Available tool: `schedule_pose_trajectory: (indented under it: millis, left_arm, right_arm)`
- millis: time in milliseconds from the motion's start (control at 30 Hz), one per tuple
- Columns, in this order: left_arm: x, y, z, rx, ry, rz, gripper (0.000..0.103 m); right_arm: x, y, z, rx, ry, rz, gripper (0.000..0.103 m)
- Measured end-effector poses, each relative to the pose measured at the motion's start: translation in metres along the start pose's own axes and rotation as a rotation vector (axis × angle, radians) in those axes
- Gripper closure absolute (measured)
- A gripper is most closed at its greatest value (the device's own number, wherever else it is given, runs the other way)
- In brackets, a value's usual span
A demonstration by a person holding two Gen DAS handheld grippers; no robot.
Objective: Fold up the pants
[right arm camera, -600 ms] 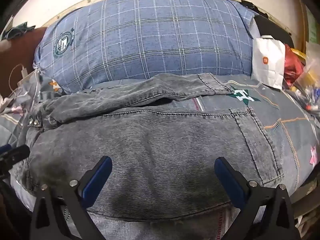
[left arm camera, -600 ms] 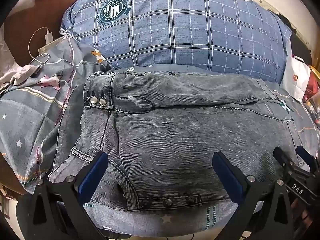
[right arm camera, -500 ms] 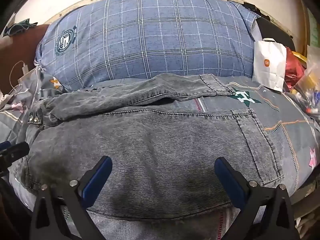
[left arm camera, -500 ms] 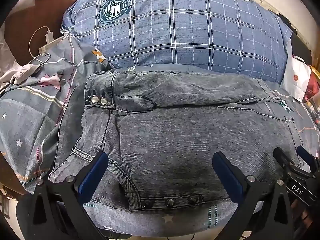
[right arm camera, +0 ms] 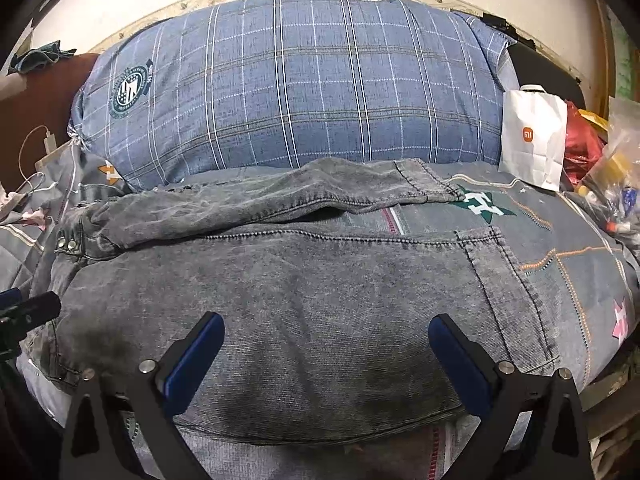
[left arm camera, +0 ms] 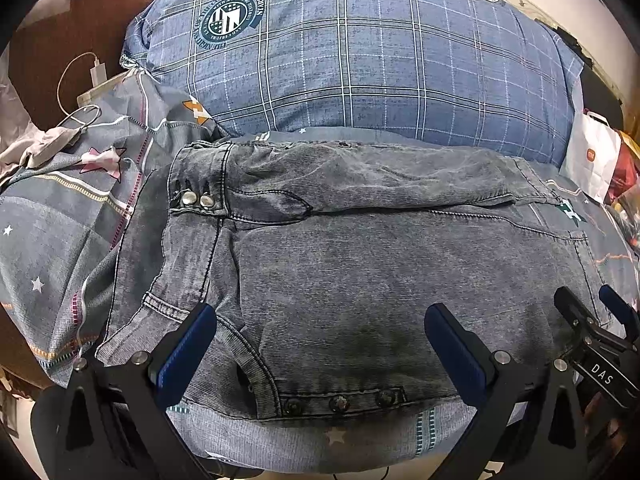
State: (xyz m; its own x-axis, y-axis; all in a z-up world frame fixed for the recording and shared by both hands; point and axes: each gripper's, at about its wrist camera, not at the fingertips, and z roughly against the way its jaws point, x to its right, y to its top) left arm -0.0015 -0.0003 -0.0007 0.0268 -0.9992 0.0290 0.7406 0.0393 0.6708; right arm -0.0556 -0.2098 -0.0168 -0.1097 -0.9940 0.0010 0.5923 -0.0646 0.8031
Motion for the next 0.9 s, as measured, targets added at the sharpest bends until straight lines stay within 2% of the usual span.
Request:
schedule_pose_trajectory:
  millis: [333,433,733,833,900]
  left_arm:
    - [0.002,-0.0012,0.0058,0.05,0.008,-0.018,0.0]
    - [0.0018,-0.0015,0.0056,0.04,0.007,-0.018,0.0]
    - [0.0002,-0.0029,0.0059,0.054,-0.043,0.029,0.0]
    - [0.0017,-0.0025,0.0068,0.053,-0.039,0.024,0.0]
    - [0.0041,-0.003,0.0065,0.044,-0.01,-0.006,0.0]
  right_arm:
    - [-0.0018,0.0015,0.0062,0.028,-0.001,0.009,0.0]
    - [-0.0014,0.0011,0.0059,0.026,-0.001,0.009,0.0]
    - [-0.0019,0.0,0.0039,0.015,-0.008,0.013,0.0]
    - [0.0003,0.0001,0.0034,0.011,-0.008,0.004,0.0]
    - [0.0011,0.0001,0.0041,0.014,-0.008,0.002,0.0]
